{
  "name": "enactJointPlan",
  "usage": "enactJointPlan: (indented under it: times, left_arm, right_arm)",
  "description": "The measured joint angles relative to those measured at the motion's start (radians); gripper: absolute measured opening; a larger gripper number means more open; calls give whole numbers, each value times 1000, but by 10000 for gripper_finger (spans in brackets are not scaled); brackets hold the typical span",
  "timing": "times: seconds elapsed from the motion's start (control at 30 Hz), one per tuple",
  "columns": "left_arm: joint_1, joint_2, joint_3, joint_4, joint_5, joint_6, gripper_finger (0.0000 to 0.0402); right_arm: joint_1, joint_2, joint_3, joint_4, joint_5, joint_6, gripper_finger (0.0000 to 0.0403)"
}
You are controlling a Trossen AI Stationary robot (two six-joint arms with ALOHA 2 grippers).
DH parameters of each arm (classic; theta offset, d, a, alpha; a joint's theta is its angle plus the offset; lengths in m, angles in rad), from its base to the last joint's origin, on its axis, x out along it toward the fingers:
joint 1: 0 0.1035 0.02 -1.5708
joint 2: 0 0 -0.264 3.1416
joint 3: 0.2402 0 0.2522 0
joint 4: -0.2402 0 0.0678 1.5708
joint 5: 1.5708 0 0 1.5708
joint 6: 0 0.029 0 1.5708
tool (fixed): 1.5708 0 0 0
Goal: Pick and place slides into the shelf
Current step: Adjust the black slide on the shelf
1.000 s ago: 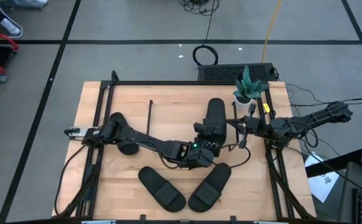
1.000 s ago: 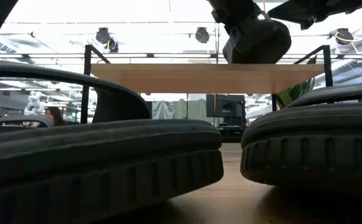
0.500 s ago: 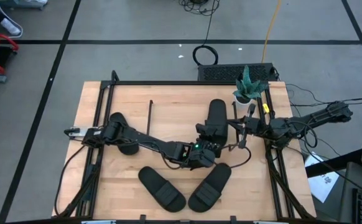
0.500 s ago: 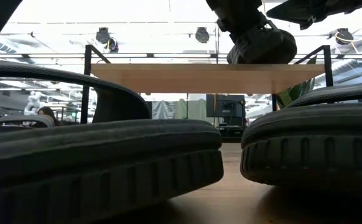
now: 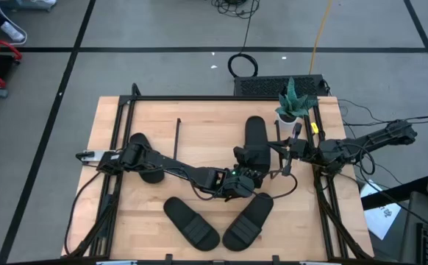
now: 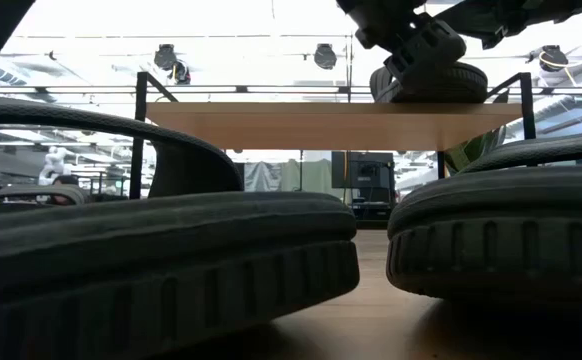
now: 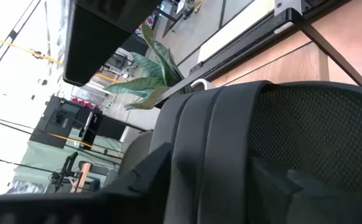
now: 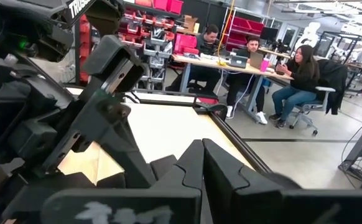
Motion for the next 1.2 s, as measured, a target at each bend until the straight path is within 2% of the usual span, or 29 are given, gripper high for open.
enactJointPlan:
  times: [0.17, 0.37, 0.83, 1.03, 1.2]
  left_arm:
    - [-1, 0, 1, 5, -1, 44, 243]
    - [-1, 0, 1, 4, -2, 127, 273]
    - [0, -9, 34, 56, -49, 267, 242]
    - [-2, -10, 80, -7, -46, 225, 237]
    - [2, -11, 83, -85, 15, 154, 236]
  right_arm:
    - [0, 0, 0, -1, 0, 14, 0]
    - [0, 0, 0, 0, 0, 15, 0]
    - [0, 2, 0, 0, -1, 15, 0]
    - [0, 2, 0, -3, -2, 15, 0]
    - [0, 2, 0, -3, -2, 15, 0]
